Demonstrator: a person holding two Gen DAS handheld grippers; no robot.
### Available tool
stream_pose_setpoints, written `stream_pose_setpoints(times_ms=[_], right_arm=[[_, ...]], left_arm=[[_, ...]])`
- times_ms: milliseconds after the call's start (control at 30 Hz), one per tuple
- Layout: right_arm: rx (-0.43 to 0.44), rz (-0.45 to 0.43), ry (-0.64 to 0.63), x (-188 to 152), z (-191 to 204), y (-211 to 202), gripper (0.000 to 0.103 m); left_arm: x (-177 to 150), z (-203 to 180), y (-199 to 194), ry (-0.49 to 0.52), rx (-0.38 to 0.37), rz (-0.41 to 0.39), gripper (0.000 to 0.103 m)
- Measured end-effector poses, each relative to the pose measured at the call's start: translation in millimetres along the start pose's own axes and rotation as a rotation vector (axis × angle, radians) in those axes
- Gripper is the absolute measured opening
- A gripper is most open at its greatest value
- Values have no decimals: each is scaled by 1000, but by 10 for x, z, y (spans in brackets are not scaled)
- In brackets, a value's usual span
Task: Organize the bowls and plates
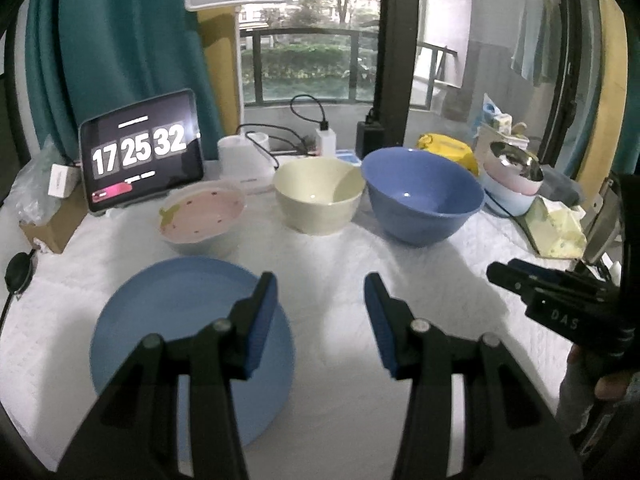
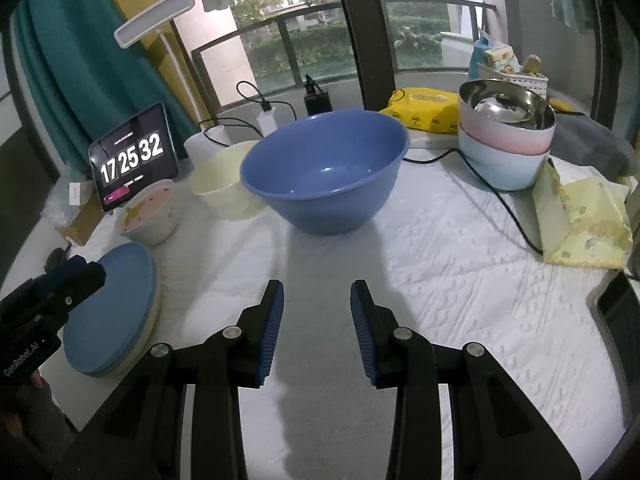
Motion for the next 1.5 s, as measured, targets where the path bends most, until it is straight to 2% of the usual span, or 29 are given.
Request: stream_pose_setpoints(times_ms=[333,500,967,1500], right_arm=[[-6,-19,2,169,-146,79,37],[-8,-21,7,239,-178,141,37],[-26,-36,7,468,-254,315,37],[-5,-47,46,613,-350,450,41]], left_arm=[[193,-199,178,22,-39,-18,47],[265,-252,343,18,-66,-8,47],[531,-362,672,-4,-117,-41,47],[623,-501,1006,-6,-150,-25,47]])
Point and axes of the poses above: each gripper's, at about its wrist camera, not at the fingertips, and y roughly the way its jaws point, z to its left, x to its top, the point moved 2 cm from there along y, roughly the way its jaws point, and after that the axes turned 2 degrees about y, right-handed, at the moved point
